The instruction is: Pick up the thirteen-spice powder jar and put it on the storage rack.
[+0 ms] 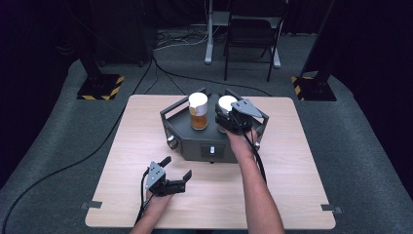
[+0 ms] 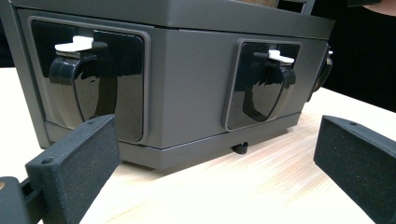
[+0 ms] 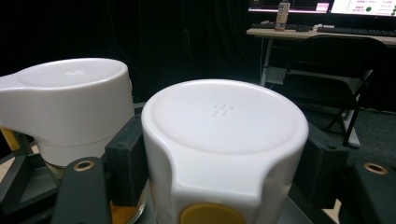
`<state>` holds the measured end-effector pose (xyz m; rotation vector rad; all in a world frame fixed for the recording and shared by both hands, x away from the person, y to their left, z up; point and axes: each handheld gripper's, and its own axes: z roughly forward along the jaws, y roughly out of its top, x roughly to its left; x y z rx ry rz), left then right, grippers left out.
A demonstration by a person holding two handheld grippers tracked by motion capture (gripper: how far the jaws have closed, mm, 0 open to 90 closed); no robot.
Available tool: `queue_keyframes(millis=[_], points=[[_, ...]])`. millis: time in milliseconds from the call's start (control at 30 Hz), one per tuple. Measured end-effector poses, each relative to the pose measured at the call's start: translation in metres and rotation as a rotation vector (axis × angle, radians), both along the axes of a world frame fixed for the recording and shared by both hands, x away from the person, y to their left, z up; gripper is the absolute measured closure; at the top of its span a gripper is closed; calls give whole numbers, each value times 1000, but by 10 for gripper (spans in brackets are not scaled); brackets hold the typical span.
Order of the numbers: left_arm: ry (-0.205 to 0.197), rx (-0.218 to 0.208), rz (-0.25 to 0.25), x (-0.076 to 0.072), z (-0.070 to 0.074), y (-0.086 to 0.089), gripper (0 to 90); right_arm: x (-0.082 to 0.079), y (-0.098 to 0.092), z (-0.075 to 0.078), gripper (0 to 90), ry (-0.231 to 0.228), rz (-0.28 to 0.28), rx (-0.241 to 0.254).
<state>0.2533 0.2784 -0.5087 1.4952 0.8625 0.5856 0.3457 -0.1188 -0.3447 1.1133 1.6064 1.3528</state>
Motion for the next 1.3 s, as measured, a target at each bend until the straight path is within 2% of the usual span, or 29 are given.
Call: queue_keyframes(millis=[400, 533, 633, 700, 733, 800, 933, 1300], points=[[-2, -5, -4, 0, -1, 1, 2, 0, 2, 1, 280, 7, -5, -15], [-2, -5, -5, 0, -1, 1, 2, 7, -1, 4, 201, 64, 20, -27], [-2, -6, -6, 0, -1, 1, 2, 4, -5, -1, 149, 40, 27, 6], [-2, -6, -6, 0, -1, 1, 2, 5, -10, -2, 50, 40, 58, 20], [-2, -6, -6, 0, -1, 1, 2, 4, -11, -2, 37, 36, 62, 22], [-2, -5, -7, 0, -1, 1, 2, 1, -9, -4, 0, 22, 41, 18], [-1, -6, -7, 0, -1, 1, 2, -4, -12, -8, 0, 0, 37, 35], [-3, 0, -7, 0, 0, 0, 2, -17, -19, -5, 0, -22, 57, 35]])
